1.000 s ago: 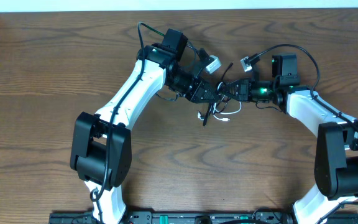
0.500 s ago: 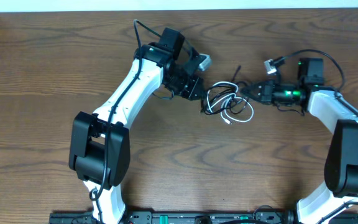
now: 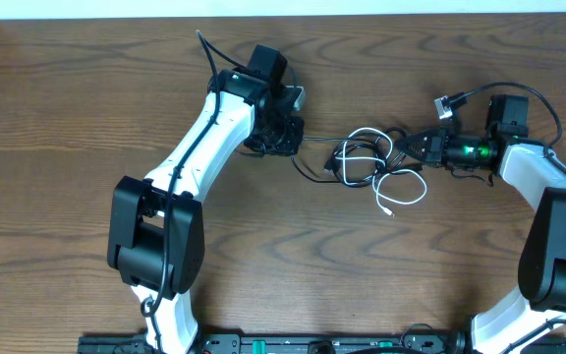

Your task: Untangle cables

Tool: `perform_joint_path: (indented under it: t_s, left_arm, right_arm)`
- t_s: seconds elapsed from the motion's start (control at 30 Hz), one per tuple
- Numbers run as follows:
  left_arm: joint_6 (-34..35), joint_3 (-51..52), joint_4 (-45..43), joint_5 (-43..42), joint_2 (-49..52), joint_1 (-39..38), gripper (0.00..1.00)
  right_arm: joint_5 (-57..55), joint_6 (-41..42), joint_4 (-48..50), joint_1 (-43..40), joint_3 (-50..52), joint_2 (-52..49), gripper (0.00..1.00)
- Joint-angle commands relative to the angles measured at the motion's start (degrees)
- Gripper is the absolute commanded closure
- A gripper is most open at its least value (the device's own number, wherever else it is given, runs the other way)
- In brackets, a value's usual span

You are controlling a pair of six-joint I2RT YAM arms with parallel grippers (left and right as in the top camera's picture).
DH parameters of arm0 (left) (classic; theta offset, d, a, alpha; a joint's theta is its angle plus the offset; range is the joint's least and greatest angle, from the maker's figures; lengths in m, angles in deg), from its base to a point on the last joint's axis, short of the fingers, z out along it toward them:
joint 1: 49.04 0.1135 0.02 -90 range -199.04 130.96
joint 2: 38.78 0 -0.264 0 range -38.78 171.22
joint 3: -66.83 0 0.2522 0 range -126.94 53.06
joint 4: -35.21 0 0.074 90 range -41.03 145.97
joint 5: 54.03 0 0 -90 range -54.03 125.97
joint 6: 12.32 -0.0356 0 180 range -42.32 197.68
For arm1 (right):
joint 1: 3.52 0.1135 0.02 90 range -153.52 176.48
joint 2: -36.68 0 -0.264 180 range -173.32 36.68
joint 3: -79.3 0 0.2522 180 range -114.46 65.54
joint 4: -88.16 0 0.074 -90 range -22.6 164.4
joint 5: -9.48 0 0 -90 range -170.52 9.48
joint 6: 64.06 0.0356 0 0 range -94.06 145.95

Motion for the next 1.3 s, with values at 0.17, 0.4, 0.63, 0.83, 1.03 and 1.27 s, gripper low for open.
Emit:
perform_joint_path:
  t_s: [0.17, 0.4, 0.63, 0.83, 1.03, 1.27]
  left_arm:
    - [1.14, -0.17, -0.24, -17.05, -1.55, 0.83, 0.84]
    - [7.17, -0.20, -5.86, -33.18, -1.55, 0.09, 0.64]
    - [27.15, -0.20, -11.34, -26.16, -1.55, -5.31, 0.64]
    - [54.86, -0.17, -11.78, -7.85, -1.55, -10.82, 0.44]
    - [63.25, -0.17, -16.65, 0.42, -1.55, -13.35, 0.27]
    - [74.75, -0.20, -26.88, -0.85, -1.60, -12.81, 0.15]
  right_arm:
    - [7.17, -6.21, 0.90, 0.92, 0.04, 0.00, 0.99]
    - [7.06, -6.21, 1.57, 2.80, 0.04, 0.00, 0.99]
    - [6.99, -6.19, 1.55, 2.80, 0.04, 0.00, 0.99]
    - [6.99, -6.21, 1.53, 2.80, 0.04, 0.00, 0.99]
    - [6.99, -6.19, 1.53, 2.80, 0.04, 0.00, 0.99]
    - [6.95, -6.19, 1.55, 2.80, 0.04, 0.00, 0.99]
